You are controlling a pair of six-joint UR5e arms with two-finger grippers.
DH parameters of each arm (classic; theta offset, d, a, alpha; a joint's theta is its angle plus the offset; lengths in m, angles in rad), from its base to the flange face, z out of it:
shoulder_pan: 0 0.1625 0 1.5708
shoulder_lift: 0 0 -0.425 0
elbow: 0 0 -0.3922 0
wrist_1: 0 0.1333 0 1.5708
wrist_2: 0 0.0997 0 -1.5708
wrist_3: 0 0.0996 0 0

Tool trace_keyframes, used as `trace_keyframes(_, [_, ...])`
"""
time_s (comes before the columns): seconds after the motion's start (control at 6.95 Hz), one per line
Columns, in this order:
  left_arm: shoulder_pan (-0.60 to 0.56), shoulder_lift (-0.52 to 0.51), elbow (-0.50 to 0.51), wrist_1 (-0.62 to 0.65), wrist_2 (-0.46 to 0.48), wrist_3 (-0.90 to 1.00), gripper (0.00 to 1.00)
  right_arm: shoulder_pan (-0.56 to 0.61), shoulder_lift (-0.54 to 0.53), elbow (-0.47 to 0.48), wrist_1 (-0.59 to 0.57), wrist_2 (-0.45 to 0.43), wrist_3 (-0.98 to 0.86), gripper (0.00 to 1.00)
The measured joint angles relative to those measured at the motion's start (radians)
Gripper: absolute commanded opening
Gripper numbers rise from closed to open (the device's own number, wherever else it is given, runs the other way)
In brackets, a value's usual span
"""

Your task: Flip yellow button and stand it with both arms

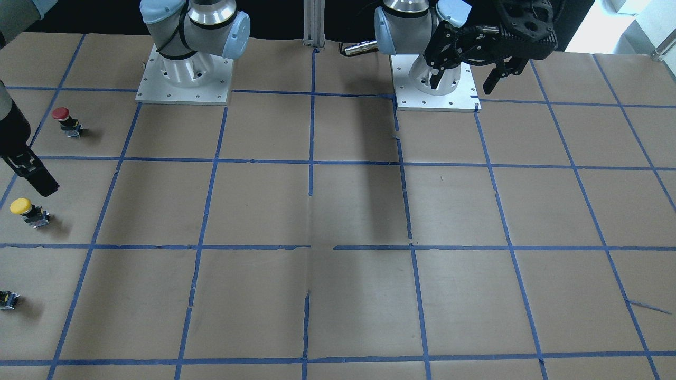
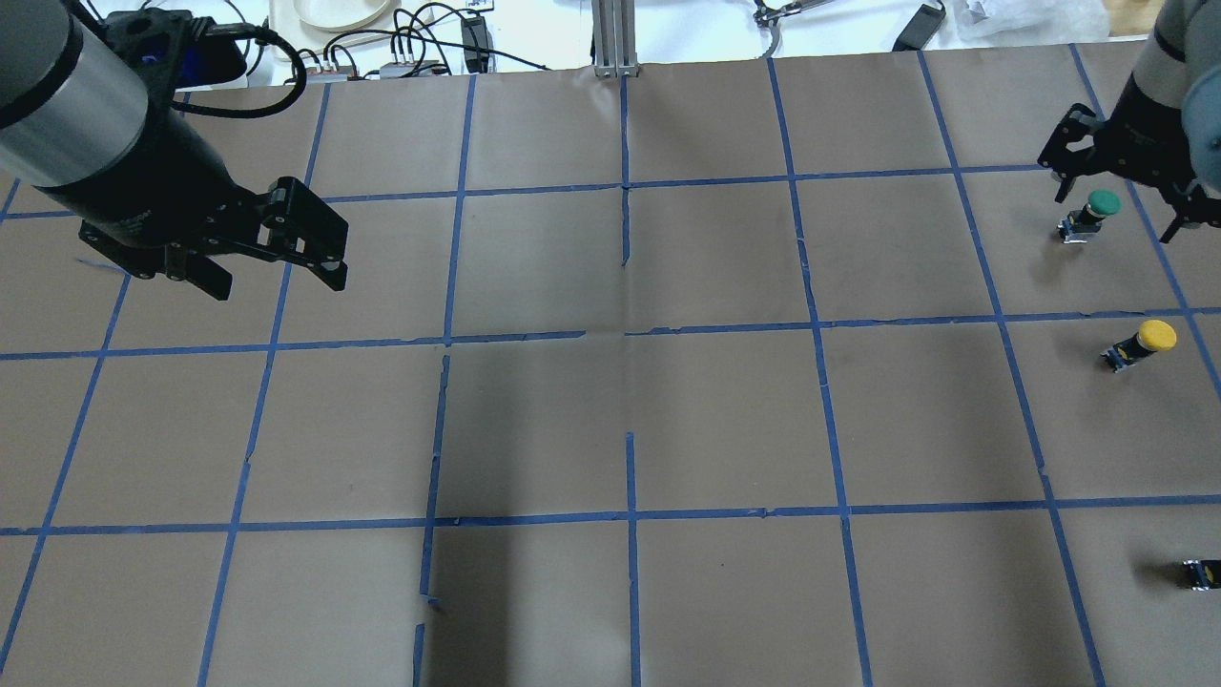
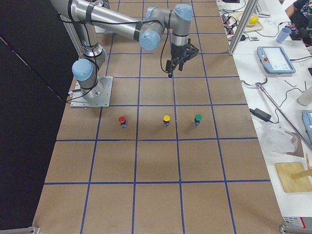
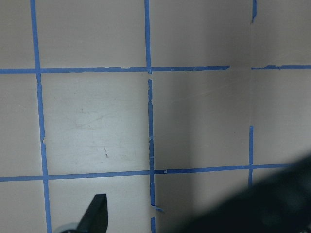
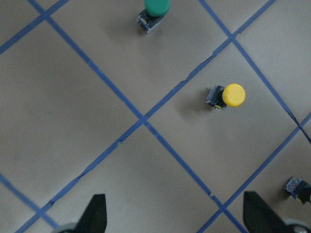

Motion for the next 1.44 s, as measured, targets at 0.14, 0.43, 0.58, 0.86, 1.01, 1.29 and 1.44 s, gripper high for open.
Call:
trace_keyframes(0.14, [0.000, 0.000, -0.001, 0.000, 0.000, 0.000, 1.00, 0.028, -0.003, -0.046, 0.072, 0.069, -0.036, 1.00])
trace_keyframes(0.43, [0.001, 0.001, -0.001, 0.001, 0.000, 0.000, 1.00, 0.067, -0.034, -0.091, 0.167, 0.178, -0.224, 1.00])
trace_keyframes(0.58, [0.000, 0.001, -0.001, 0.000, 0.000, 0.001, 1.00, 0.089, -0.064, -0.093, 0.191, 0.246, -0.316, 1.00])
trace_keyframes(0.86, [-0.001, 0.001, -0.001, 0.000, 0.000, 0.006, 1.00, 0.169, -0.109, -0.053, 0.241, 0.223, -0.365, 1.00])
trace_keyframes(1.01, [0.000, 0.001, -0.001, 0.001, 0.000, 0.007, 1.00, 0.212, -0.118, -0.035, 0.248, 0.203, -0.371, 1.00])
trace_keyframes(1.29, [0.000, 0.001, -0.002, 0.002, 0.000, 0.009, 1.00, 0.249, -0.123, -0.018, 0.252, 0.200, -0.376, 1.00])
trace_keyframes(1.44, [0.000, 0.001, -0.003, 0.003, 0.001, 0.010, 1.00, 0.253, -0.123, -0.017, 0.254, 0.201, -0.381, 1.00])
